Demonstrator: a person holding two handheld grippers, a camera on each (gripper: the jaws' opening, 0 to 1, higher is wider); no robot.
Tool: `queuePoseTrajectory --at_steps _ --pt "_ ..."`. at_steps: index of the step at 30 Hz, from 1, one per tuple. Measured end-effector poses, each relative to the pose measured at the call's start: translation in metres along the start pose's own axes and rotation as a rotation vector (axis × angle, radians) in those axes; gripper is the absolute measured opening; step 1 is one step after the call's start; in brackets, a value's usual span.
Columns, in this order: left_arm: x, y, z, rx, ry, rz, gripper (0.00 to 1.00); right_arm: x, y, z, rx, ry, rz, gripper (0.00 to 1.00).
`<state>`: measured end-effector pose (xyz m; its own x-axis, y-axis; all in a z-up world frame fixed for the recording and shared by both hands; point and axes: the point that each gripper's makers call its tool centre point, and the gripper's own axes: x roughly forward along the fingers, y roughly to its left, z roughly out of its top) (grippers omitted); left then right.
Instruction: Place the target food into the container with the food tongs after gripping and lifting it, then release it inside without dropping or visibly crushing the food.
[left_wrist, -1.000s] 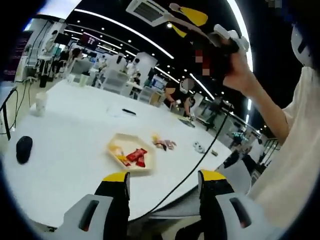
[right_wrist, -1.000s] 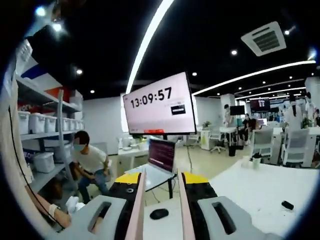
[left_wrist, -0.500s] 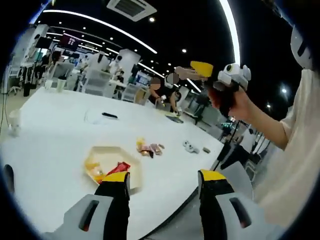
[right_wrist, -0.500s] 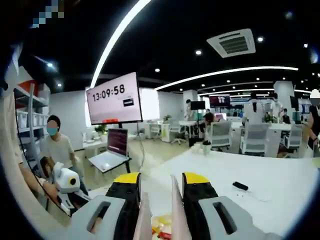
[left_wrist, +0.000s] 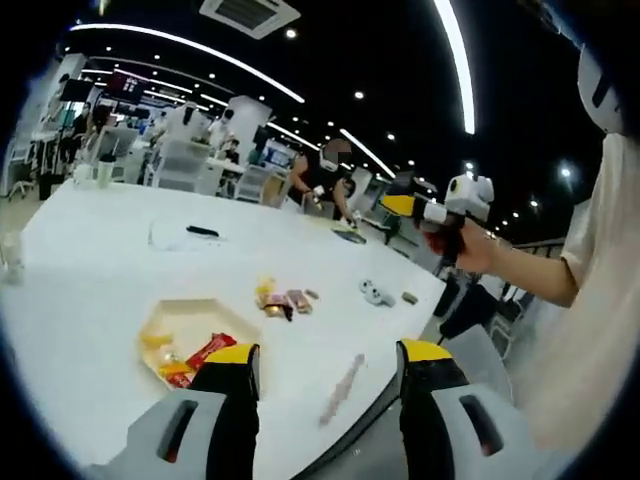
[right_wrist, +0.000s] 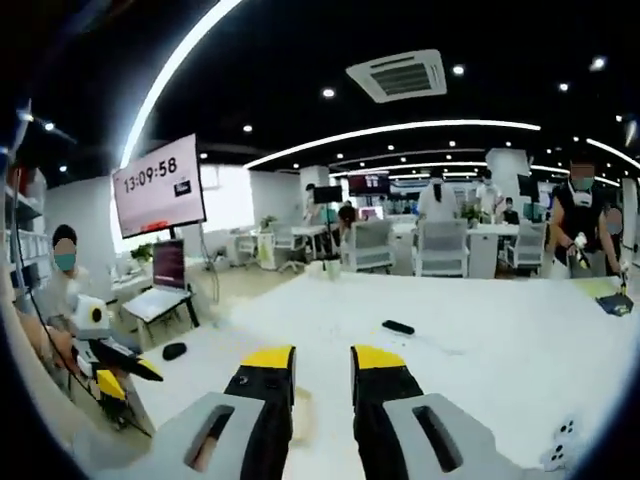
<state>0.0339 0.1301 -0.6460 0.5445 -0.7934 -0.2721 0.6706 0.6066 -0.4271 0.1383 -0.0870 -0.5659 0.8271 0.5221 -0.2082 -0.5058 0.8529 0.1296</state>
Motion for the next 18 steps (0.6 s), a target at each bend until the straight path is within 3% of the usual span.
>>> queuePoseTrajectory --at_steps 3,7,14,18 --pt "-0.003 -0.002 0.000 -0.021 -0.015 0.030 0.55 -0.002 -0.001 -0.012 0.019 0.017 0.012 0.22" --pt "-0.002 -0.003 -0.007 -0.025 0.001 0.053 0.54 0.004 0.012 -0.023 0.019 0.050 0.088 0.24" --pt "-0.004 -0.004 -0.031 -0.063 0.029 0.087 0.54 0.010 0.026 -0.051 0.073 0.089 0.119 0.27" --pt "-0.007 -0.007 -0.036 -0.074 0.030 0.096 0.54 0.010 0.041 -0.067 0.105 0.111 0.133 0.27"
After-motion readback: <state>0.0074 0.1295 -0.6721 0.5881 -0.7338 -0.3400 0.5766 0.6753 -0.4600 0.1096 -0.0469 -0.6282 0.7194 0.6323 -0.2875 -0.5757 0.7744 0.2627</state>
